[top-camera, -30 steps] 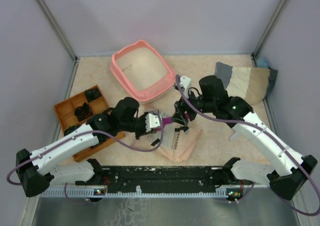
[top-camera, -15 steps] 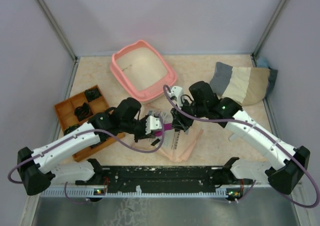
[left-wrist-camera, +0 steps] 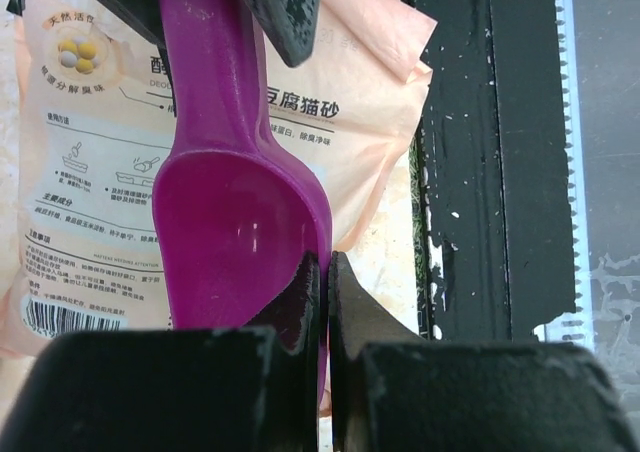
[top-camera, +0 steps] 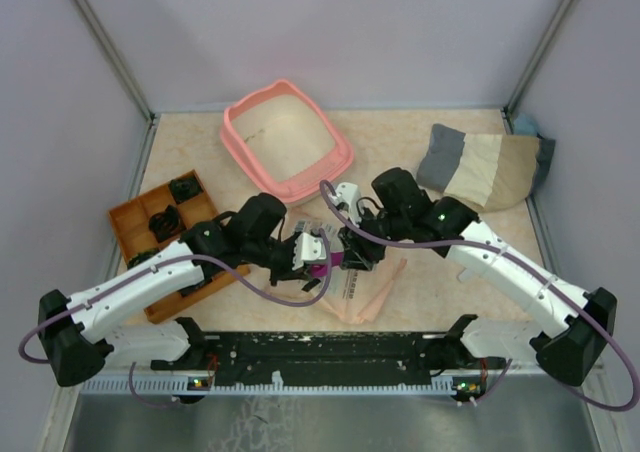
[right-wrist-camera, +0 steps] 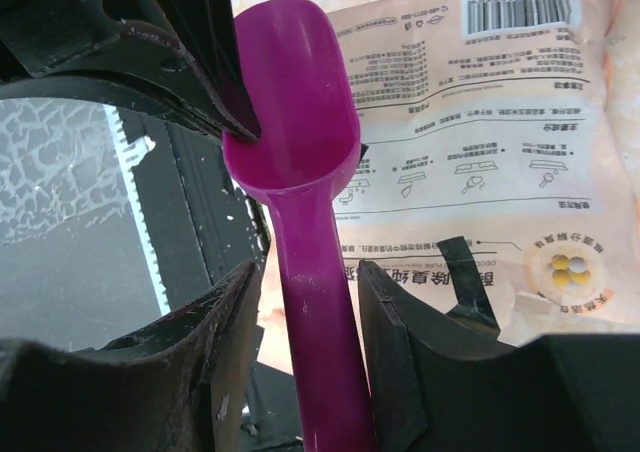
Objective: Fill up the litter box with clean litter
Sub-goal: Pick up the spatula from the center of the board.
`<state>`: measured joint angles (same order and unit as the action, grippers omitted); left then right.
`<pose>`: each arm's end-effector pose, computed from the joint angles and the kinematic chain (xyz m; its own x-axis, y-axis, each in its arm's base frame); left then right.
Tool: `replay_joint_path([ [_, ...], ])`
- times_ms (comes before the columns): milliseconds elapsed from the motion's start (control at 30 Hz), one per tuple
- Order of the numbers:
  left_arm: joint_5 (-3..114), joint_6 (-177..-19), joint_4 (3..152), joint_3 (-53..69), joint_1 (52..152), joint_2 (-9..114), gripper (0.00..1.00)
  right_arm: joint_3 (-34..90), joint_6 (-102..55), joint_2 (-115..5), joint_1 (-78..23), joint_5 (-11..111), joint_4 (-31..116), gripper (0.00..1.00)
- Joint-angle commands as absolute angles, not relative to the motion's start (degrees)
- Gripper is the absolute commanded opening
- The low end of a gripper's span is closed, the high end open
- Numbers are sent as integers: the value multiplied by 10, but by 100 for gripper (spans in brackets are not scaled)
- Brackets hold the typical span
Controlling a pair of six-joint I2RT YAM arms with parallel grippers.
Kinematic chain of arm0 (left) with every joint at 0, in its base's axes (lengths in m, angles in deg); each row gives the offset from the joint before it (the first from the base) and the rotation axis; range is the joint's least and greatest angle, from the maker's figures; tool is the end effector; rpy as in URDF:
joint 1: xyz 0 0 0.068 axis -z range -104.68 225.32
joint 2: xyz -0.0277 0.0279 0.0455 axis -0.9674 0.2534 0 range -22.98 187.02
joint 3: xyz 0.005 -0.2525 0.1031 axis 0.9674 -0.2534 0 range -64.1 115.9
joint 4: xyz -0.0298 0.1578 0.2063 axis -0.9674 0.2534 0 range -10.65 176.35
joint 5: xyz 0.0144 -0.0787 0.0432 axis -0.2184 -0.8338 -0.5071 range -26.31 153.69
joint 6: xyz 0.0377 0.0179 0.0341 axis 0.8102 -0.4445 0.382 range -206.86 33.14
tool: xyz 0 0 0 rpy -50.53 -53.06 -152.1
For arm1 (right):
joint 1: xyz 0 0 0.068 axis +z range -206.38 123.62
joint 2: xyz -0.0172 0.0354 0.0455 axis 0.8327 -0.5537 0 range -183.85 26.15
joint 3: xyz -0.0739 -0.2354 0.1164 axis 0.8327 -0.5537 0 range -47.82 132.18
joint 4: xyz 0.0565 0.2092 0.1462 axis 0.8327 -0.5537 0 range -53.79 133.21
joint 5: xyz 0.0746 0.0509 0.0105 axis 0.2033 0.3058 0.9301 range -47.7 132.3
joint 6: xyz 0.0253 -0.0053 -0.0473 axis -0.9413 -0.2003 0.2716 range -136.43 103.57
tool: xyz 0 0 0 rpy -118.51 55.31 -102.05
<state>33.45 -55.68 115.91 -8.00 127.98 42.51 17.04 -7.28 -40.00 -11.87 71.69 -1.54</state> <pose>0.1282 -0.1977 0.2977 0.0925 0.6161 -0.7822 0.9951 -0.0857 0.0502 0.1536 0.1753 0.3338 -0.3711 -0.5591 -0.7415 -0.9245 0.2973 0.2385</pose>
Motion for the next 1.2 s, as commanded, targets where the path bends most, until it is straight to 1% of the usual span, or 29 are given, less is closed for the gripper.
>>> replay_joint_path([
  [0,308,-539,1168,-55,1282,429,0,176,-49,-402,-105,736,-23,42],
  [67,306,-538,1177,-47,1282,434,0,171,-41,-395,-103,747,-23,36],
  [100,306,-536,1181,-44,1282,435,0,170,-38,-391,-103,748,-22,31],
  [167,312,-535,1182,-41,1282,434,0,162,-36,-375,-102,739,-9,14],
  [233,321,-543,1178,-41,1282,432,5,148,-37,-357,-102,733,8,0],
  [267,328,-555,1173,-40,1282,431,10,141,-39,-348,-102,732,20,0],
  [333,349,-583,1159,-39,1282,425,32,130,-41,-331,-102,733,35,0],
  [433,413,-658,1140,-32,1282,415,48,117,-37,-311,-102,716,39,0],
  [533,471,-700,1134,-27,1281,402,52,106,-29,-290,-102,669,34,0],
  [633,549,-758,1093,-46,1281,372,56,102,-19,-272,-102,604,19,0],
  [733,602,-827,1067,-54,1281,350,59,97,-16,-251,-102,538,0,0],
  [967,607,-959,1094,-19,1281,380,64,94,12,-203,-103,407,-45,0],
  [1067,599,-998,1078,-31,1280,397,67,105,13,-207,-104,350,-69,0],
  [1167,622,-1031,1069,-50,1273,409,70,111,14,-214,-105,311,-95,0],
])
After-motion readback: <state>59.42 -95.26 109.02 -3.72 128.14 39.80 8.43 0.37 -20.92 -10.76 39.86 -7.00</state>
